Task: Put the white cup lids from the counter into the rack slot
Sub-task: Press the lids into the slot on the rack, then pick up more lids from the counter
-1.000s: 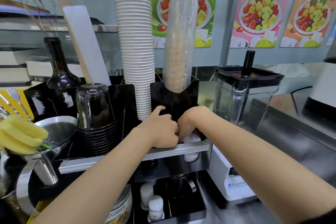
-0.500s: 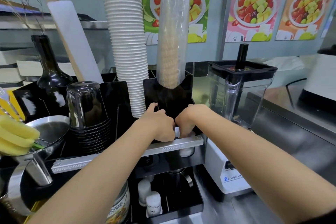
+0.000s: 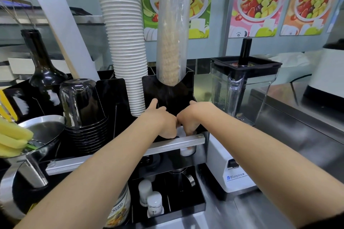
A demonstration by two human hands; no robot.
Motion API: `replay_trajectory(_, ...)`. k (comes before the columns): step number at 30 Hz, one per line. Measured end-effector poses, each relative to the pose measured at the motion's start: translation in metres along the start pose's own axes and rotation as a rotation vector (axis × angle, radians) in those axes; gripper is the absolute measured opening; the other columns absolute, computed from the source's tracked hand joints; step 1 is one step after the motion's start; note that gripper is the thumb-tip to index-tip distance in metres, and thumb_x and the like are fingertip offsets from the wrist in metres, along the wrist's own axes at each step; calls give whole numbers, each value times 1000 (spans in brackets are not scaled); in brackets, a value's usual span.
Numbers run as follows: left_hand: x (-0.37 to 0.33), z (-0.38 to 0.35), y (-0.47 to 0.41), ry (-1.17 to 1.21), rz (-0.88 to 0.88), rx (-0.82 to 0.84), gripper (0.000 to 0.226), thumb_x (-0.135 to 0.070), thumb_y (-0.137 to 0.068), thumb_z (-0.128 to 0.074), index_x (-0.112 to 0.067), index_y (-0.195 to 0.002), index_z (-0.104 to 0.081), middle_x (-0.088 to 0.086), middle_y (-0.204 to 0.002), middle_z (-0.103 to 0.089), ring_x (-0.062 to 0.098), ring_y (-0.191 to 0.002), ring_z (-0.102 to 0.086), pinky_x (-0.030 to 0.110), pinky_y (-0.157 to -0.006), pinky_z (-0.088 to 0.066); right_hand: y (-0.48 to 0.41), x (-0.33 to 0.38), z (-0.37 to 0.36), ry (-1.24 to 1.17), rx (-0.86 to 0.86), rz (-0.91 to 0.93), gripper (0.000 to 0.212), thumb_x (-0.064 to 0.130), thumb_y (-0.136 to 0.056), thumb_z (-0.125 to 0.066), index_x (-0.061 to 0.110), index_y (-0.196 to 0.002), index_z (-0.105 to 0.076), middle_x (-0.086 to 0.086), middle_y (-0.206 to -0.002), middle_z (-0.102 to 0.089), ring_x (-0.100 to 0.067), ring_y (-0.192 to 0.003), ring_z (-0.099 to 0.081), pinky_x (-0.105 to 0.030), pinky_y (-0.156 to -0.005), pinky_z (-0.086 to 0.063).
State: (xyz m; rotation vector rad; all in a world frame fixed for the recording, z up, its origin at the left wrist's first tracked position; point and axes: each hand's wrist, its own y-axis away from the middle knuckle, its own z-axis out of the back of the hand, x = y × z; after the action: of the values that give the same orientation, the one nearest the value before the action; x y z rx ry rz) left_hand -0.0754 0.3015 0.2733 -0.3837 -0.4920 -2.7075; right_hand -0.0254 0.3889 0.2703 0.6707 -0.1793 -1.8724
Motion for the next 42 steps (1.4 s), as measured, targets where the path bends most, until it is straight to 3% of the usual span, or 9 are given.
replay_trajectory(3, 0, 0, 5, 46, 4, 6, 46, -18, -92, -31, -27, -136, -42, 8, -140, -41, 32, -139, -6, 46, -114, 9, -1, 1, -3, 16, -21, -10, 47, 11, -86, -48, 18, -132, -51, -1, -95, -56, -24, -110, -49, -39, -112, -22)
replay_trajectory(9, -2, 0, 5, 64, 4, 11, 46, -17, -93, -30, -25, -137, -40, 9, -141, -39, 32, -139, -3, 45, -114, 9, -1, 4, -2, 32, -7, -10, 52, 9, -84, -49, 23, -134, -50, -2, -119, -59, -25, -114, -49, -39, -112, -25)
replay_trajectory(15, 15, -21, -6, 228, -116, -213, 32, -23, -89, -38, -24, -114, -58, 2, -117, -58, 21, -126, -34, 45, -114, 4, 7, -3, 6, -142, 21, -6, 53, 14, -76, -65, 13, -128, -54, -3, -98, -58, -23, -92, -56, -32, -80, -50)
replay_trajectory(17, 19, -23, -2, 299, -127, -338, 30, -24, -90, -42, -26, -114, -59, 0, -119, -61, 21, -121, -44, 41, -113, -7, 16, -7, 9, -225, -36, -2, 57, 19, -75, -71, 13, -128, -52, -3, -107, -59, -23, -97, -57, -36, -86, -52)
replay_trajectory(23, 22, -31, 55, 495, -79, -784, 35, -29, -91, -48, -20, -124, -55, 0, -127, -60, 21, -116, -53, 39, -101, -39, 72, -7, -6, -563, -624, -1, 67, 36, -85, -65, 23, -143, -35, 0, -142, -49, -20, -124, -50, -34, -98, -44)
replay_trajectory(27, 9, -65, 103, 610, -41, -1014, 47, -41, -86, -42, -16, -123, -56, 2, -125, -62, 20, -116, -55, 35, -99, -38, 110, 24, -52, -735, -1024, -19, 64, 36, -87, -63, 19, -143, -37, -1, -140, -52, -20, -122, -52, -36, -101, -41)
replay_trajectory(31, -13, -114, 145, 749, 16, -1034, 50, -43, -85, -41, -17, -126, -53, 2, -130, -58, 18, -122, -49, 34, -104, -36, 131, 72, -108, -875, -1233, -14, 66, 43, -83, -55, 7, -138, -45, -8, -129, -60, -20, -113, -56, -33, -98, -41)
replay_trajectory(35, -44, -168, 170, 890, 78, -901, 56, -49, -83, -40, -17, -127, -52, 1, -130, -57, 17, -122, -48, 35, -103, -37, 134, 127, -164, -969, -1005, 36, 73, 51, -80, -52, 10, -139, -42, -6, -135, -55, -21, -123, -51, -42, -104, -40)
replay_trajectory(42, -94, -270, 196, 981, 114, -524, 68, -63, -75, -35, -24, -129, -48, -7, -132, -55, 14, -124, -47, 27, -101, -33, 144, 206, -247, -902, -350, 140, 96, 55, -77, -65, 24, -151, -13, 1, -160, -11, -16, -145, -10, -30, -115, -9)
